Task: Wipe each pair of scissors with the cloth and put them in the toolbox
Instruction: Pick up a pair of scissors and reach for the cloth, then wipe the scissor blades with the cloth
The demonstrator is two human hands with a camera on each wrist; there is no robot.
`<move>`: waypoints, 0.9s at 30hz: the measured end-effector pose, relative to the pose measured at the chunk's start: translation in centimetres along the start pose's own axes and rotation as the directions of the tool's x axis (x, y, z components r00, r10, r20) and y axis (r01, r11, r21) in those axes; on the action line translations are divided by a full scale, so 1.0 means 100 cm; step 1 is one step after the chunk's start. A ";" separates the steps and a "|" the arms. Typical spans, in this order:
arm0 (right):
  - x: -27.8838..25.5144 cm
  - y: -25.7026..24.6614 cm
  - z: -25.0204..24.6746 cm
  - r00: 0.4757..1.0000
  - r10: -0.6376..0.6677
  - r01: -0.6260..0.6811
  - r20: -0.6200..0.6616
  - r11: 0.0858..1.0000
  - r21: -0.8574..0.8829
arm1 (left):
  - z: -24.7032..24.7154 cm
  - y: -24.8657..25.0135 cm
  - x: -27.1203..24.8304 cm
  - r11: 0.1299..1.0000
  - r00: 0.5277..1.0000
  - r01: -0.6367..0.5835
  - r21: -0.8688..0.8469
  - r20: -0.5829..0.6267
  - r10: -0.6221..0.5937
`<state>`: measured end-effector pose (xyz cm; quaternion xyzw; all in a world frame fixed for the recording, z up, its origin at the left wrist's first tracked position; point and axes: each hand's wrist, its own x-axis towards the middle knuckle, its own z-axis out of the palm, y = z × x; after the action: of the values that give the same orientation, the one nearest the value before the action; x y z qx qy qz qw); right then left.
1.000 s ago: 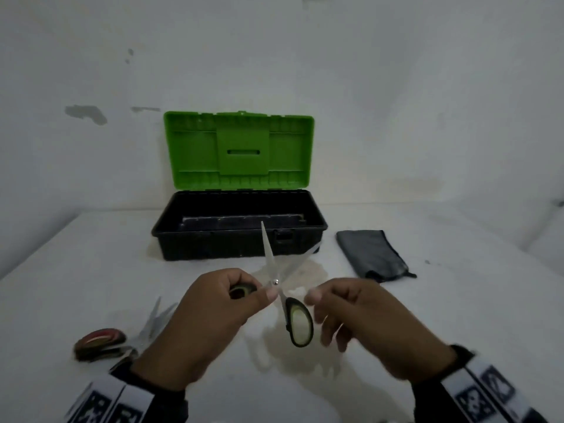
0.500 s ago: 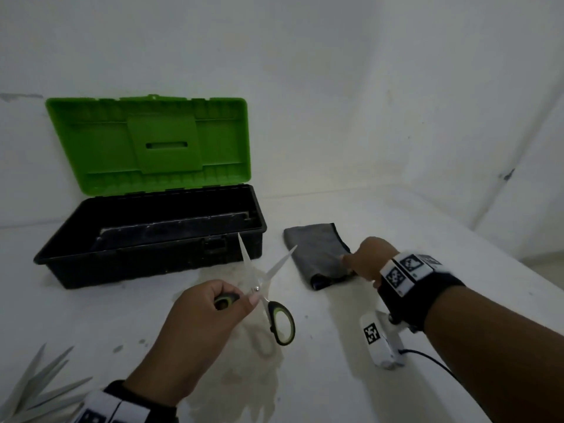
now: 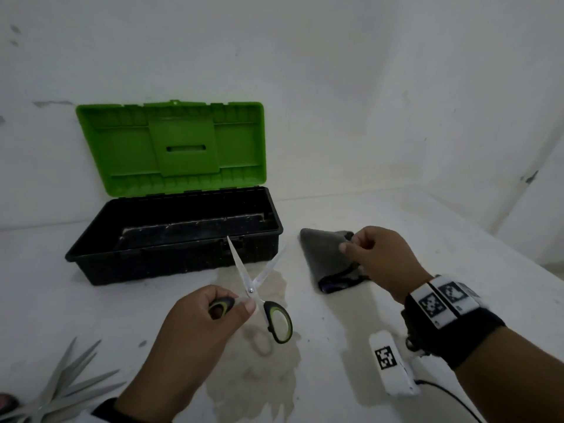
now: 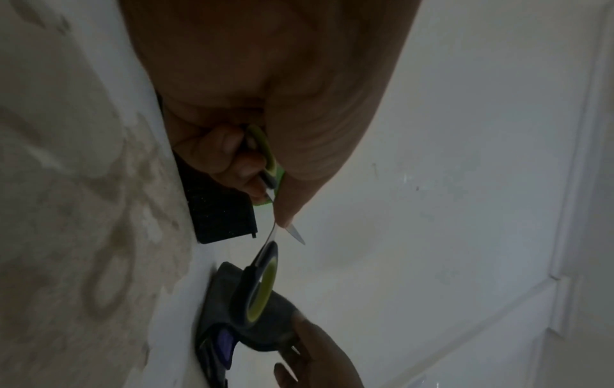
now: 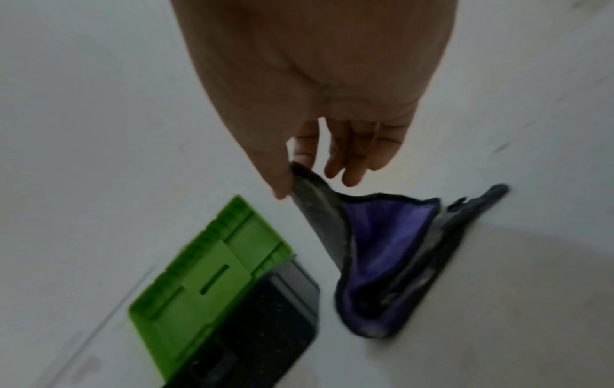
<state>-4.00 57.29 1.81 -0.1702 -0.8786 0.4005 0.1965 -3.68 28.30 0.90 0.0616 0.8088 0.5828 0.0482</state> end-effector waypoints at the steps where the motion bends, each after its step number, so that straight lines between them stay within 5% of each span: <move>1: -0.010 -0.008 0.000 0.998 -0.052 0.053 -0.025 0.997 0.053 | -0.004 0.001 -0.002 1.000 1.000 -0.004 -0.004 -0.007 0.004; 8: -0.064 -0.065 0.013 0.978 -0.190 0.204 -0.080 0.832 0.516 | -0.037 0.009 -0.022 0.998 0.995 -0.067 0.006 -0.071 0.067; 14: -0.096 -0.102 0.031 0.972 -0.230 0.113 0.049 0.640 0.760 | -0.073 0.012 -0.036 0.995 0.989 -0.089 0.045 -0.110 0.094; 20: -0.128 -0.115 0.054 0.941 -0.337 0.248 0.031 0.750 0.613 | -0.096 0.016 -0.047 0.987 0.978 -0.112 0.116 -0.162 0.130; 27: -0.141 -0.134 0.070 0.918 -0.397 0.337 -0.003 0.776 0.534 | -0.099 0.018 -0.051 0.972 0.971 -0.149 0.183 -0.159 0.179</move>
<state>2.88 38.07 4.94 0.0867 -0.7613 0.5871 0.2610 0.00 18.82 5.72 0.0810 0.8488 0.5167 -0.0768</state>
